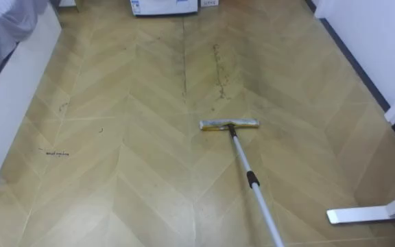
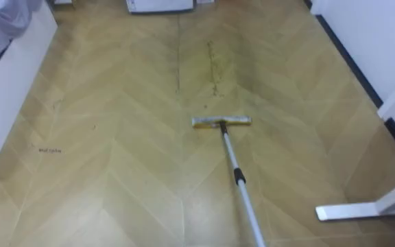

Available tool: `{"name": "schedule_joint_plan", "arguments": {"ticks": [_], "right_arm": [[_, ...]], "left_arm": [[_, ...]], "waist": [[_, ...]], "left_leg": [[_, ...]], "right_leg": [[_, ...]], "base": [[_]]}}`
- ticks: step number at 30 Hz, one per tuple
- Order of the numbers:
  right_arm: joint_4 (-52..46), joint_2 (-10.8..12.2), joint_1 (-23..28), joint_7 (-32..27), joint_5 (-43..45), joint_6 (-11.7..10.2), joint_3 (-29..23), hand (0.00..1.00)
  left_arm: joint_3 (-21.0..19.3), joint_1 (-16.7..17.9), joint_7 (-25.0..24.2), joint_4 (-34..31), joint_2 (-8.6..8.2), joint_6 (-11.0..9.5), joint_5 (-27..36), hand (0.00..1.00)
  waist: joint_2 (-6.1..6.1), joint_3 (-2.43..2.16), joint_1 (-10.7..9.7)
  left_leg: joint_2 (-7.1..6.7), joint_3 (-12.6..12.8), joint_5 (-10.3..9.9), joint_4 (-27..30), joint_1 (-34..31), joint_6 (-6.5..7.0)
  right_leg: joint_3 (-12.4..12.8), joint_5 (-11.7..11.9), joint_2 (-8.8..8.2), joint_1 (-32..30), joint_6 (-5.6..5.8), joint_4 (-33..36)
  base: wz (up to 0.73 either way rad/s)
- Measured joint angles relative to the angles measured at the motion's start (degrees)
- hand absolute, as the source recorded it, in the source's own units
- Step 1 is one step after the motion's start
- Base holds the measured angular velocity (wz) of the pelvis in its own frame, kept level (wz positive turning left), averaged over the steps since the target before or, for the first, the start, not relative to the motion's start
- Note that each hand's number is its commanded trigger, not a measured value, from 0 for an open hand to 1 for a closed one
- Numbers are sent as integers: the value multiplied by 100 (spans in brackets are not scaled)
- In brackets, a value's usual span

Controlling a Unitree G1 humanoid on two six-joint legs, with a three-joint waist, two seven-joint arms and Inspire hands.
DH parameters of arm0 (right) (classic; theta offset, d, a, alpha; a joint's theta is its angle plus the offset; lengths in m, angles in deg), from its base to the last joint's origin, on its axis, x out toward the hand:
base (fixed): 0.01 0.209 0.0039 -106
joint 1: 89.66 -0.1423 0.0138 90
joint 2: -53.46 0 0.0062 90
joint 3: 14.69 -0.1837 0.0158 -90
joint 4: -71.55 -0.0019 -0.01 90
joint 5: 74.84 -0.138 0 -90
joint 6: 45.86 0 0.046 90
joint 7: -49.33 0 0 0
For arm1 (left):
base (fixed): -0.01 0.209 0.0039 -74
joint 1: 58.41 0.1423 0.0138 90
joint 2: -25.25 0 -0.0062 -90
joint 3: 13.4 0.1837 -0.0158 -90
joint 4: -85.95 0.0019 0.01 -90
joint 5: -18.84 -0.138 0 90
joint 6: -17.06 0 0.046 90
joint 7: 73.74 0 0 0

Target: Mop floor

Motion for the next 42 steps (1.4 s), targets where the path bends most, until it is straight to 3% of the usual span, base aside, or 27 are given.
{"name": "schedule_joint_plan", "arguments": {"ticks": [5,19,34,38,42], "right_arm": [[27,2,38,3,21,18,0,100],[102,9,-41,2,5,55,-22,100],[97,11,-68,-70,-190,180,179,100],[107,41,-205,-72,-223,192,181,100],[155,31,-322,-129,-224,198,175,100]], "left_arm": [[0,92,-93,-2,-6,118,4,0],[-14,119,-206,-14,-9,150,-3,0],[149,23,-186,155,-51,244,115,0],[167,-140,-188,256,-26,243,111,0],[245,-185,-194,273,-32,244,86,0]], "waist": [[-12,1,-30],[-104,-29,14],[-155,-25,31],[-179,11,-6],[-101,-14,4]], "left_leg": [[-10,3,0,0,48,0],[-14,-7,0,36,-255,0],[-13,-14,0,46,-238,0],[-3,-12,-2,229,-552,4],[13,-32,-2,388,-900,4]], "right_leg": [[19,-14,-9,26,10,-32],[-5,21,3,-215,12,-78],[0,14,-2,-226,11,-22],[-34,10,-11,-458,7,23],[-97,56,-12,-749,-9,112]], "base": [[-2],[1],[-1],[11],[6]]}}
